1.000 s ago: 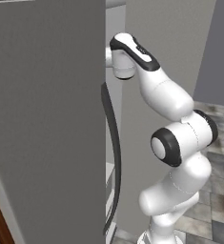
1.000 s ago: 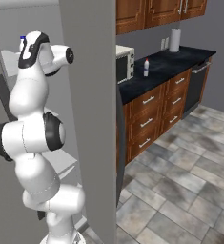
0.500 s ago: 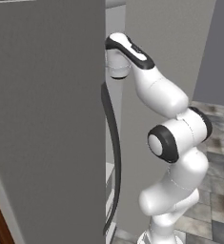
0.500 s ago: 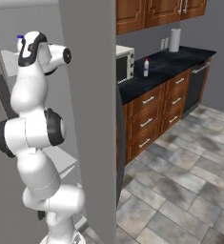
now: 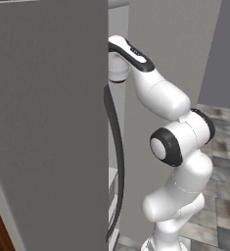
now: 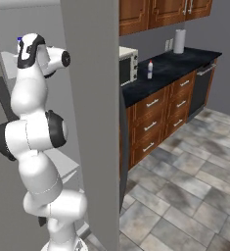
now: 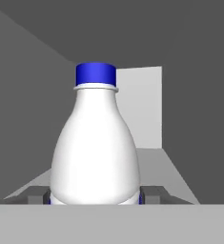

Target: Take the bottled waters from the counter and place them in the freezer to freeze. Close the freezer door after placing the bottles.

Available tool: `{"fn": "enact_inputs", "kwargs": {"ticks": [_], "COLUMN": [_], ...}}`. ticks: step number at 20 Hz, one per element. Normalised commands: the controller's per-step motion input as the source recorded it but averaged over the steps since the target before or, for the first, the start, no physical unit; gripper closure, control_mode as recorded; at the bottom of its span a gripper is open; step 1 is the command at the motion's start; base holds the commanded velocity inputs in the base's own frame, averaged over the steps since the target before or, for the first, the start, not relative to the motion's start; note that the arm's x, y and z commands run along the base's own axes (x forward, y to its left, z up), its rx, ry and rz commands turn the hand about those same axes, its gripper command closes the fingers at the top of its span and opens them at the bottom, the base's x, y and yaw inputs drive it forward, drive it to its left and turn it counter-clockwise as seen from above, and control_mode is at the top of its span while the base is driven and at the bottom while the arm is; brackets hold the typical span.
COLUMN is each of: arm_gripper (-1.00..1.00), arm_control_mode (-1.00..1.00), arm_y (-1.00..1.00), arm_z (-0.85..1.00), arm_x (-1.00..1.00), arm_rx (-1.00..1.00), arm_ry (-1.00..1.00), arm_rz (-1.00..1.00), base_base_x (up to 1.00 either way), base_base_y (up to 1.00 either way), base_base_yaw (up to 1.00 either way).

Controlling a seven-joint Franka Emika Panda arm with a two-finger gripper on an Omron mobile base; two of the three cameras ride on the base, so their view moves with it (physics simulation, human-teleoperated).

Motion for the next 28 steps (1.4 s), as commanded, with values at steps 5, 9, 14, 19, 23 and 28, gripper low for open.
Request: {"fn": "enact_inputs", "kwargs": {"ticks": [5,9,14,19,23,28], "arm_gripper": [1.00,1.00,-1.00,-1.00,-1.00,-1.00], "arm_control_mode": [-1.00,-1.00,-1.00,-1.00,-1.00,-1.00], "arm_y": [-0.06,0.00,0.00,0.00,0.00,-0.10], "arm_z": [-0.51,-0.09,0.00,0.00,0.00,0.00], "arm_x": [0.12,0.02,0.00,0.00,-0.01,-0.03], "arm_rx": [0.00,0.00,0.00,0.00,0.00,0.00], "arm_ry": [0.01,-0.01,0.00,0.00,0.00,0.00], "arm_rz": [0.00,0.00,0.00,0.00,0.00,0.00], "base_base_x": [0.00,0.00,0.00,0.00,0.00,0.00], "base_base_y": [0.00,0.00,0.00,0.00,0.00,0.00], "base_base_yaw": [0.00,0.00,0.00,0.00,0.00,0.00]}}
